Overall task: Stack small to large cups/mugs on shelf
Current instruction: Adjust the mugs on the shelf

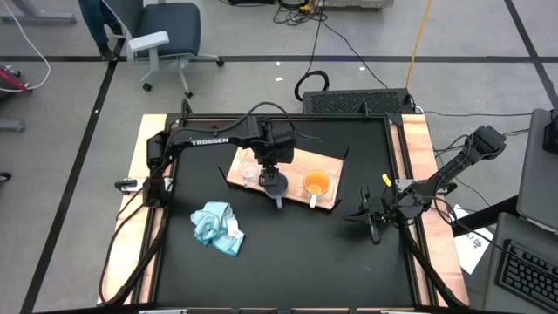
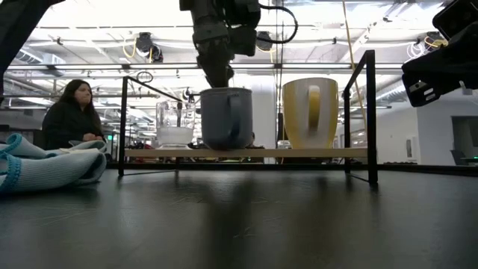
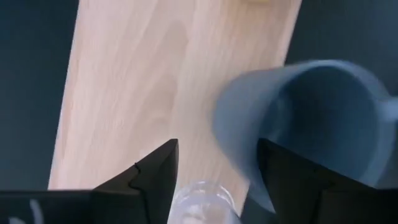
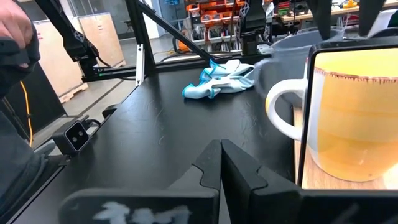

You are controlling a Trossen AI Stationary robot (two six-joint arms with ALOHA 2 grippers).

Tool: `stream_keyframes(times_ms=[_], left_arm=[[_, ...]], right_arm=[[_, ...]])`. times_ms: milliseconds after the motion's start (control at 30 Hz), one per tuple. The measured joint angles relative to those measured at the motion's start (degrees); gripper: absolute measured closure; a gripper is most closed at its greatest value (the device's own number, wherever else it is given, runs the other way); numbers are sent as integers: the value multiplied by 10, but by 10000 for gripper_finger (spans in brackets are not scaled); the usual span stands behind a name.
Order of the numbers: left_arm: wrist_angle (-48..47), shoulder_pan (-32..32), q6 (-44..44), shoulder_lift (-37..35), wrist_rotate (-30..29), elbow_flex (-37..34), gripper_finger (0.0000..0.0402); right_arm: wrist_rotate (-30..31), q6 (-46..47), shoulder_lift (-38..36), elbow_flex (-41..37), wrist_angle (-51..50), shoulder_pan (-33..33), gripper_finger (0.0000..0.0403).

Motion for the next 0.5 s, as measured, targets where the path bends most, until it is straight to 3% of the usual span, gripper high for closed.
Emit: stream_keyframes(times_ms=[500], left_arm=[[4, 5, 9, 4, -1, 0, 181]], right_arm=[[0, 0, 0, 0, -2, 0, 403]])
